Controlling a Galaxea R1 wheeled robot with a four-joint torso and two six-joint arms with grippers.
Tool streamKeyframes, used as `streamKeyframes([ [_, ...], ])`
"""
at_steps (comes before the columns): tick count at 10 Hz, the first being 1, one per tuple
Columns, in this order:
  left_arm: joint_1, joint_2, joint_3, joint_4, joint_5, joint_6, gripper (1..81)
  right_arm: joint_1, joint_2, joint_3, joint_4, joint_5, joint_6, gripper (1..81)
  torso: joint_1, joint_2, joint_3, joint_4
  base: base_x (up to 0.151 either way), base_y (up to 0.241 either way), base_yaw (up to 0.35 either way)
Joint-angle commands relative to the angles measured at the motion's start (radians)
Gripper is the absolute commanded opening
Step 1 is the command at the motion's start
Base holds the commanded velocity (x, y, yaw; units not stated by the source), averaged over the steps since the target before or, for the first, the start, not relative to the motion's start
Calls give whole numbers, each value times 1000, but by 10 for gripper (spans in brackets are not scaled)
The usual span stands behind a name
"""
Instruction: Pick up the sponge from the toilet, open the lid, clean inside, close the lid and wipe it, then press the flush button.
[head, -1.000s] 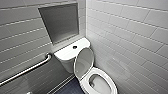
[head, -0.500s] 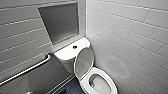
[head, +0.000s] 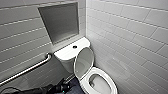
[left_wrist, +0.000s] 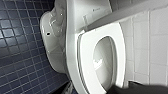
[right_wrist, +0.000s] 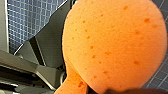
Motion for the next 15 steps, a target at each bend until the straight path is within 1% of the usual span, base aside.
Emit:
streamKeyframes([
  [1,-169,-38,-20,-12,-14,-58,811,-19,-29,25,-6,-61,-8,10,0,0,0,0,0,0,0],
  [5,-249,-26,-66,-10,-13,-95,811,-22,-35,41,-6,-61,-8,10,0,1,-1,0,0,0,0],
  [8,-300,1,-107,-10,-7,-129,811,-22,-38,50,-6,-61,0,10,0,1,-1,0,0,0,0],
  [9,-311,15,-118,-10,-5,-140,811,-23,-40,50,-6,-60,1,10,0,1,-1,0,0,0,0],
  [12,-302,70,-116,7,9,-135,811,-23,-41,51,-4,-60,1,10,0,1,-1,0,0,0,0],
  [13,-288,75,-83,5,21,-132,811,-23,-41,51,-4,-58,3,10,0,1,-1,0,0,0,0],
  [14,-266,64,-31,10,36,-124,811,-23,-43,51,9,-54,4,10,0,1,-1,0,0,0,0],
  [15,-237,40,47,69,73,-111,811,-23,-44,48,12,-54,10,10,0,1,-1,0,0,0,0],
])
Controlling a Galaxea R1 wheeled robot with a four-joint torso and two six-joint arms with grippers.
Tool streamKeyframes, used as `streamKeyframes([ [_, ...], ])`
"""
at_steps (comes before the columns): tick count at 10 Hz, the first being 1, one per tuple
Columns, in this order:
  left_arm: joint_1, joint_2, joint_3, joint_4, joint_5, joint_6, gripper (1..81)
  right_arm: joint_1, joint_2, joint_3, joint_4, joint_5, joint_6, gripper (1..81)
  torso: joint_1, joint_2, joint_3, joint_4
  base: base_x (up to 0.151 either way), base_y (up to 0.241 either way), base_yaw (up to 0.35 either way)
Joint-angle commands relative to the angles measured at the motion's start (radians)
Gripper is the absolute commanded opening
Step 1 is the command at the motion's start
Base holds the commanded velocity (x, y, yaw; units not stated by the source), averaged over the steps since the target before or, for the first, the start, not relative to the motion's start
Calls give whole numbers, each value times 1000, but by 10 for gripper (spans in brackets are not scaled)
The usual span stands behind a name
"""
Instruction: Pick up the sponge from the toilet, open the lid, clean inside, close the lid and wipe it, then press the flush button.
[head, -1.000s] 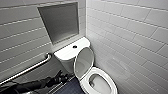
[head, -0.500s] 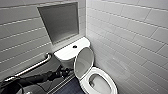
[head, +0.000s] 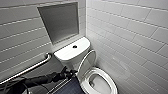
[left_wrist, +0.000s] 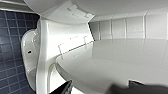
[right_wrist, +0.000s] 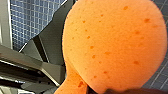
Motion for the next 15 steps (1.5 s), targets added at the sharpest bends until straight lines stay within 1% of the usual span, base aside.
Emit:
streamKeyframes([
  [1,-26,-105,253,167,105,21,811,-10,-52,27,4,-64,9,10,0,0,0,0,0,0,0],
  [3,127,-263,449,388,105,29,811,-2,-66,68,-10,-67,9,10,0,0,0,0,0,0,0],
  [4,213,-327,511,467,98,29,811,3,-77,89,-9,-64,9,10,0,0,0,0,0,0,0],
  [6,400,-381,545,608,104,34,811,-1,-94,122,-9,-63,9,10,0,0,0,0,0,0,0],
  [7,509,-381,537,704,99,38,811,2,-103,140,-9,-60,9,10,0,0,0,0,0,0,0],
  [8,613,-372,516,789,95,41,811,3,-117,164,-9,-35,9,10,0,0,0,0,0,0,0],
  [10,789,-332,462,880,95,51,811,15,-202,278,-10,21,7,10,0,0,0,0,0,0,0],
  [11,862,-299,421,912,95,60,811,42,-256,345,-9,48,7,10,0,0,0,0,0,0,0],
  [12,914,-265,382,924,95,60,811,78,-301,398,-9,54,7,10,0,0,0,0,0,0,0],
  [15,1023,-190,300,967,93,69,811,231,-385,490,4,39,7,10,0,0,0,0,0,0,0],
])
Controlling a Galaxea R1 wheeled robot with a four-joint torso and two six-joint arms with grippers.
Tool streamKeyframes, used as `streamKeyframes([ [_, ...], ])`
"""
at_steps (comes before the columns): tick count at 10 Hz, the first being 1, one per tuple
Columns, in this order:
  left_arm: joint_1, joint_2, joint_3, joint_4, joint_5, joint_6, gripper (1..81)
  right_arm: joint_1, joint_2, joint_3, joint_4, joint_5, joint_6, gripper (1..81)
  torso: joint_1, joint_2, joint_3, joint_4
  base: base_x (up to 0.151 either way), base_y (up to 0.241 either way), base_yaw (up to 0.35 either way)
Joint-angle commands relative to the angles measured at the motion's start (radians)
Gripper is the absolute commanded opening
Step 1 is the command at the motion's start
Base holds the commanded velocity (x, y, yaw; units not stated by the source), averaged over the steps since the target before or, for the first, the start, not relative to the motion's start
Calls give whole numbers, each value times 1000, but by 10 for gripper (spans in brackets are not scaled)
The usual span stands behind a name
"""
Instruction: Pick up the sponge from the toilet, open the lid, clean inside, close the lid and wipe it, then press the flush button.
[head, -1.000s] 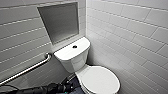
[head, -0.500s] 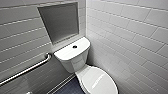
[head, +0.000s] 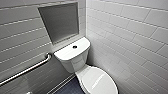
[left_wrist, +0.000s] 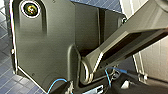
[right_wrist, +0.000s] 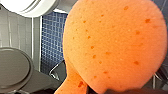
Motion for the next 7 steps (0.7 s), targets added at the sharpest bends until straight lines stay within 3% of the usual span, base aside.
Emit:
streamKeyframes([
  [1,108,92,-84,126,8,17,811,157,-125,119,6,-56,1,10,0,0,0,0,0,0,0],
  [5,162,185,-202,126,7,27,811,388,-185,175,50,-149,5,10,0,0,-105,0,0,0,0],
  [6,168,191,-205,126,7,27,811,446,-191,179,72,-190,3,10,0,0,-62,0,0,0,0],
  [7,170,192,-205,125,7,27,811,506,-188,176,73,-221,5,10,0,0,-82,0,0,0,0],
])
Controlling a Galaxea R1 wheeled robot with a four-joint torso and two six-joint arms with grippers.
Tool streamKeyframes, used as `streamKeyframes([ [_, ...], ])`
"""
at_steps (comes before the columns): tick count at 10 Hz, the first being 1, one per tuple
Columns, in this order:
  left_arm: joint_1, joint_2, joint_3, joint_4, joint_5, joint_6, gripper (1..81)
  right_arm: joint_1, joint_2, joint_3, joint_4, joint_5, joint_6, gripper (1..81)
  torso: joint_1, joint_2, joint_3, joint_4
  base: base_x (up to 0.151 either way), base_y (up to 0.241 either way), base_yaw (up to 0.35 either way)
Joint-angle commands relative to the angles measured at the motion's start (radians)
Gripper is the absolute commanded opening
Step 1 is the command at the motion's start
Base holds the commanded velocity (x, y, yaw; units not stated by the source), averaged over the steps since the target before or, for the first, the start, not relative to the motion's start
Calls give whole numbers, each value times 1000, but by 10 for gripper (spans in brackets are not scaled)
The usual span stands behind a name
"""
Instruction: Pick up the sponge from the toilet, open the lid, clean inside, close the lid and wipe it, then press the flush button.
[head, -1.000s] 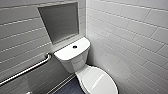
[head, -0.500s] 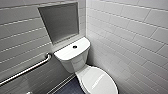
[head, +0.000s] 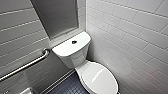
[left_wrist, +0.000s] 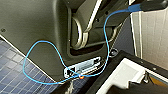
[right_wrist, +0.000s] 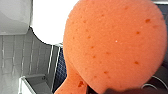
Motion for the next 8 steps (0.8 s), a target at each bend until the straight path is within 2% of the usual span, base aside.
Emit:
streamKeyframes([
  [1,21,-14,26,11,36,1,811,196,-81,50,34,-170,4,10,64,-100,1,0,0,0,0],
  [4,23,21,-6,11,36,1,811,379,-49,45,68,-299,4,10,91,-142,-11,0,0,0,0],
  [5,23,31,-15,11,36,1,811,425,-20,30,76,-342,6,10,48,-79,-11,0,0,0,0],
  [8,23,40,-23,11,36,1,811,536,100,-26,106,-429,9,10,83,-140,-12,0,0,0,0],
])
